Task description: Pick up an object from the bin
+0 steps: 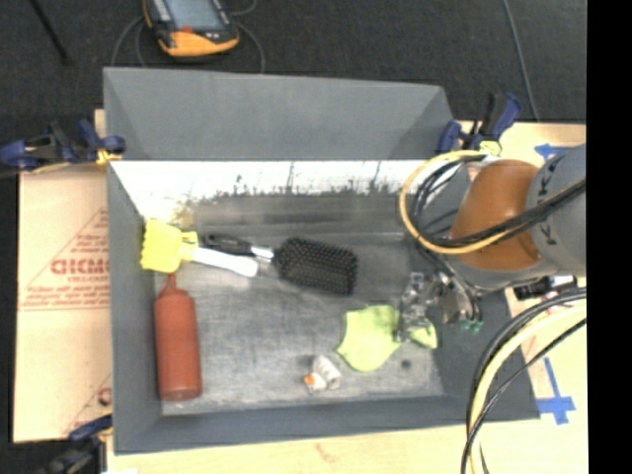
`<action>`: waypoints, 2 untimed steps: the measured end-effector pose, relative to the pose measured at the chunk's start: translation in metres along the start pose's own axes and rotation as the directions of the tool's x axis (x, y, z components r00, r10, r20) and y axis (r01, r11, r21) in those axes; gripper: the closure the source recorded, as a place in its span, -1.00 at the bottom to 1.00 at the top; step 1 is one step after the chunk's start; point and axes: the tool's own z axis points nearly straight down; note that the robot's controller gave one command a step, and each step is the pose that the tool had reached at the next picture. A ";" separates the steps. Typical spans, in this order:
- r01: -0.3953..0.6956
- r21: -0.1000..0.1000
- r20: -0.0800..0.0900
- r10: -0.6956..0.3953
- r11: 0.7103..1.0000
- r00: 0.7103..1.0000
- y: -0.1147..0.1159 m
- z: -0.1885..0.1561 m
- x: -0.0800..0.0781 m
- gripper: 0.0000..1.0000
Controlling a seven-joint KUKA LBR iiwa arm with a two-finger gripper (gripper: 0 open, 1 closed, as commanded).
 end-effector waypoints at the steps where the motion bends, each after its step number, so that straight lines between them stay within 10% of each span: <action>1: 0.001 0.000 0.000 -0.001 1.000 1.000 0.000 0.000 0.000 1.00; 2: -0.024 -0.001 0.005 0.024 1.000 1.000 -0.007 -0.176 -0.003 1.00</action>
Offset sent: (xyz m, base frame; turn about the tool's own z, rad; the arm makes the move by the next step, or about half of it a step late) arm -0.0022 -0.0060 0.1719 0.0305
